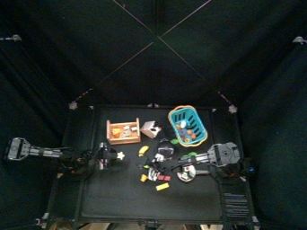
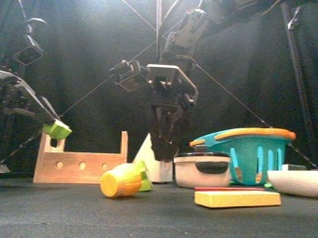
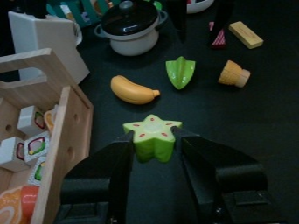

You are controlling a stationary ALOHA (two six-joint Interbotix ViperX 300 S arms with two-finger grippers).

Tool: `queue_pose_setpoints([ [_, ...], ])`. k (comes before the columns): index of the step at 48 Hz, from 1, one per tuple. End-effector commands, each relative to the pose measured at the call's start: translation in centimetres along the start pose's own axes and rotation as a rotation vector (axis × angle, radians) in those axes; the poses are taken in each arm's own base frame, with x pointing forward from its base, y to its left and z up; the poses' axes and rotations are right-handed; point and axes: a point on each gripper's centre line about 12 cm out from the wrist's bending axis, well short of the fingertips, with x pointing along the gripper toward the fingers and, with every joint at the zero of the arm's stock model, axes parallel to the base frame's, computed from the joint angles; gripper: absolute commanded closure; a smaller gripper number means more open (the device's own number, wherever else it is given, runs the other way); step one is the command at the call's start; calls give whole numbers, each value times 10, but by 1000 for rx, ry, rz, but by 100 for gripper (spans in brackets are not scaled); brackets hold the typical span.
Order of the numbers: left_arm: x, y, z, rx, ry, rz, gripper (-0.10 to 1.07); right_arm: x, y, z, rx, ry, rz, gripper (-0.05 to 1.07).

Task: Grab starfruit top

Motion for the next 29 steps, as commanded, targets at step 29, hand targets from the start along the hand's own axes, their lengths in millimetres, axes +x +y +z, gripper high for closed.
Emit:
queue_pose_setpoints([
  [29,1,1,4,2,-13,5,22,-16,-10,61,-30,-49,-33,15],
])
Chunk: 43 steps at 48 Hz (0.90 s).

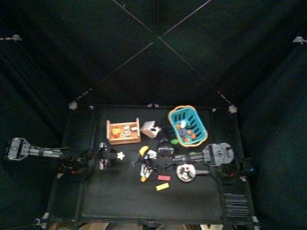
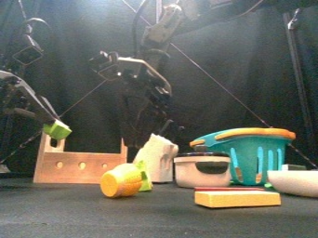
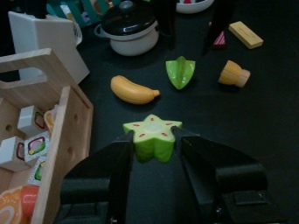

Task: Grab starfruit top

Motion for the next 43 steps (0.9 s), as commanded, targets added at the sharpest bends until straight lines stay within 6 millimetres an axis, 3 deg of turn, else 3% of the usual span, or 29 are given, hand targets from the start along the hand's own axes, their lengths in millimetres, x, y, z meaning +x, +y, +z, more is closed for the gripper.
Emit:
queue_pose_setpoints([
  [1,1,1,5,2,-13,3,22,-14,-4,16,-1,-23,29,14],
  [14,1,1,4,2,-13,5,22,3,-9,18,-71,58,33,1],
  [21,1,2,4,0,-12,8,22,18,-9,13,-96,107,52,1],
  [43,1,3,4,-1,-11,12,22,35,-17,11,-101,138,40,1],
])
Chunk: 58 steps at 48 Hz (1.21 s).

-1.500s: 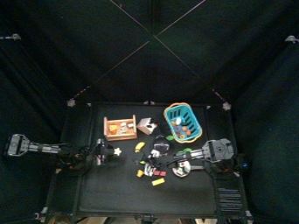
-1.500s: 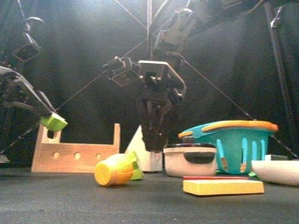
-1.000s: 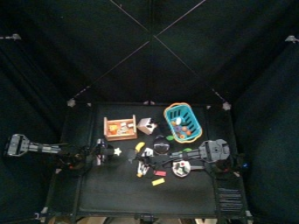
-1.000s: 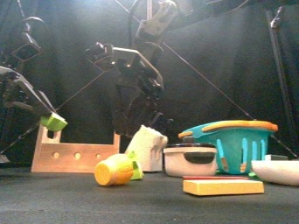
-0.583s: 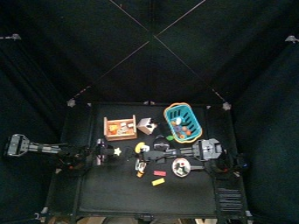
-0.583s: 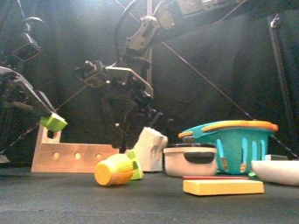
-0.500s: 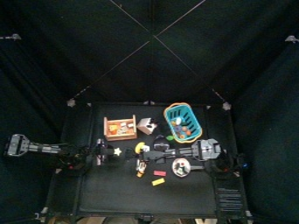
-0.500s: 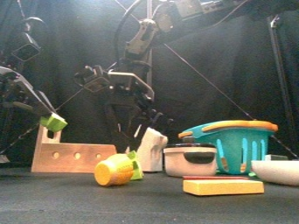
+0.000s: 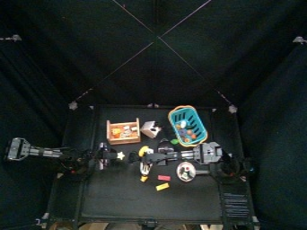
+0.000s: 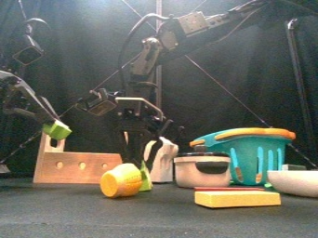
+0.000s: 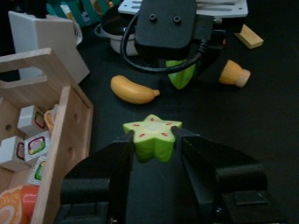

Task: Grab starfruit top

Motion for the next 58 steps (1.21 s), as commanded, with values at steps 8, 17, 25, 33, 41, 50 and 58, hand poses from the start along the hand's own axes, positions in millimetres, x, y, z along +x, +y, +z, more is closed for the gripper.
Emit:
queue_pose_setpoints([
  [8,1,1,4,2,-12,4,22,-10,-7,6,10,-29,-2,2],
  [17,1,1,4,1,-13,6,22,-9,-7,5,4,-26,-9,9],
  [25,1,1,5,1,-14,7,22,-7,-8,3,5,-19,-10,20],
  [33,1,1,4,2,-13,5,22,-9,-8,4,7,-25,-12,24],
  [41,1,1,4,1,-13,6,22,-22,-9,6,7,-57,-11,24],
  [50,1,1,4,1,-10,5,22,-20,-9,3,9,-66,-3,24],
  [58,1,1,4,1,-10,5,22,-32,-9,8,16,-119,5,24],
])
